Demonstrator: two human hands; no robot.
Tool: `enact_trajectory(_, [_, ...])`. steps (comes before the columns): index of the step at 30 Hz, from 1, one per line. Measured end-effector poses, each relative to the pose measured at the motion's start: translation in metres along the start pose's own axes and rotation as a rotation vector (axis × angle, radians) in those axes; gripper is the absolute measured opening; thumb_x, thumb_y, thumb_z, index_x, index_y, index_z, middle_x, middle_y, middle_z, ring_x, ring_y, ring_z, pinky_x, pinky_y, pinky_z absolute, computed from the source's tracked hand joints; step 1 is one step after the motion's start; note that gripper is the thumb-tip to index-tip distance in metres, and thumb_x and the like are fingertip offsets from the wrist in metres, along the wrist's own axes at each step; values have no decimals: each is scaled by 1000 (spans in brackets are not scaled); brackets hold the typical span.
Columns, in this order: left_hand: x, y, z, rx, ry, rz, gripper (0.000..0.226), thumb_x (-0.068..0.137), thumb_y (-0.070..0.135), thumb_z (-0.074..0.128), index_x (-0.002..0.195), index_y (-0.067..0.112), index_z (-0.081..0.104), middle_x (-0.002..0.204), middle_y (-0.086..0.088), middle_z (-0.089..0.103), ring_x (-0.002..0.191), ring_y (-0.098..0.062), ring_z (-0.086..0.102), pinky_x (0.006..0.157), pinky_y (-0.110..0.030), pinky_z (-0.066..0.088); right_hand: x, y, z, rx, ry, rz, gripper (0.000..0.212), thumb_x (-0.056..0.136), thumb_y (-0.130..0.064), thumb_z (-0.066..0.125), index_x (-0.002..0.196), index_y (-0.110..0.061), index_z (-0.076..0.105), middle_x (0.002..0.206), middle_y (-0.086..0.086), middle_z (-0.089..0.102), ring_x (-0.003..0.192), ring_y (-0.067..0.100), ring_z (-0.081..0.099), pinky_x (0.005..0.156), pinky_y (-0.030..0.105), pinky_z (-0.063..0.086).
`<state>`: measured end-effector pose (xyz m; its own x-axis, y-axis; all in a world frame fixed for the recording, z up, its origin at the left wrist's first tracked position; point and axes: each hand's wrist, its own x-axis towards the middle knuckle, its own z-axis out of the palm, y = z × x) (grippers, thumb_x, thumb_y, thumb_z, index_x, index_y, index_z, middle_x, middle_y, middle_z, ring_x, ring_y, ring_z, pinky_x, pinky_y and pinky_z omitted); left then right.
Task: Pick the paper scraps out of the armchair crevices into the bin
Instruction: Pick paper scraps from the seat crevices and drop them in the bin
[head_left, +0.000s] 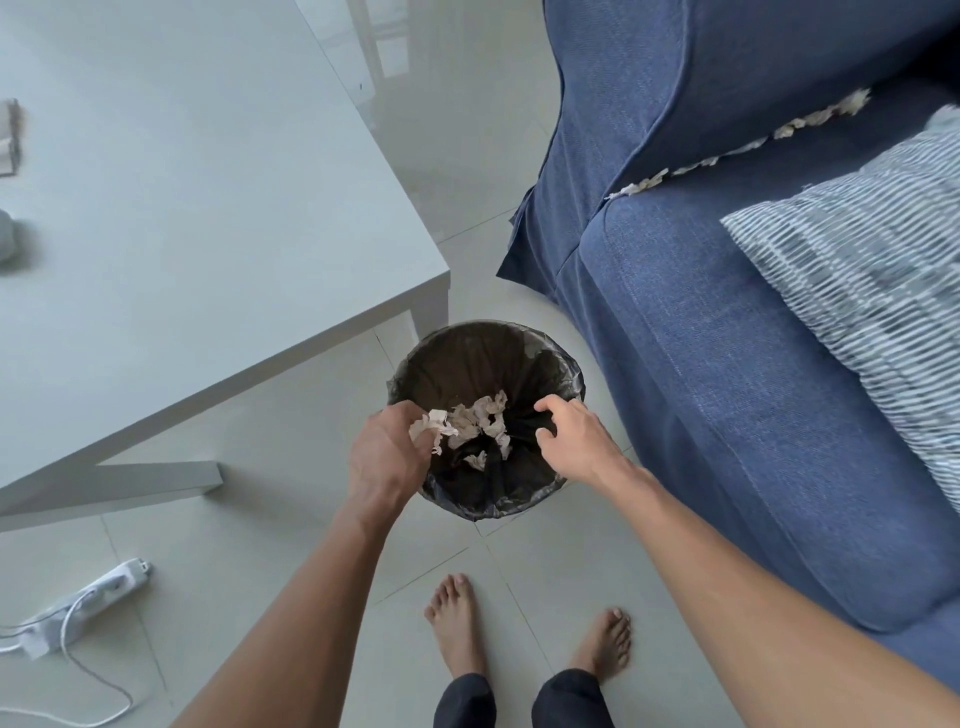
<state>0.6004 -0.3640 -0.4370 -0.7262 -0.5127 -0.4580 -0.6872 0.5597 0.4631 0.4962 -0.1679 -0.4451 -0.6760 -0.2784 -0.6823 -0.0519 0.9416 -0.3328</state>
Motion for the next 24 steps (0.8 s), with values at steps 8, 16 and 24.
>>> enact_trajectory(8, [-6,8,15,-15,-170,42,31,89,22,66,120,15,67,127,-9,65,112,-28,63,91,-36,53,-8,7,-7,-3,10,3,41,102,-16,46,143,-19,47,138,14,47,124,30,53,104,41,44])
enact_trajectory(16, [-12,13,17,-15,-245,102,33,89,21,67,122,26,67,132,-4,63,114,-26,62,94,-37,53,-14,9,-8,16,2,-18,42,102,-15,44,144,-18,46,139,14,46,125,30,52,105,41,44])
enact_trajectory(24, [-14,19,21,-7,-212,113,34,93,17,62,125,27,65,122,-2,70,105,-24,69,87,-43,59,-20,22,-9,57,22,-31,42,102,-17,46,143,-19,47,137,13,49,125,29,53,103,39,45])
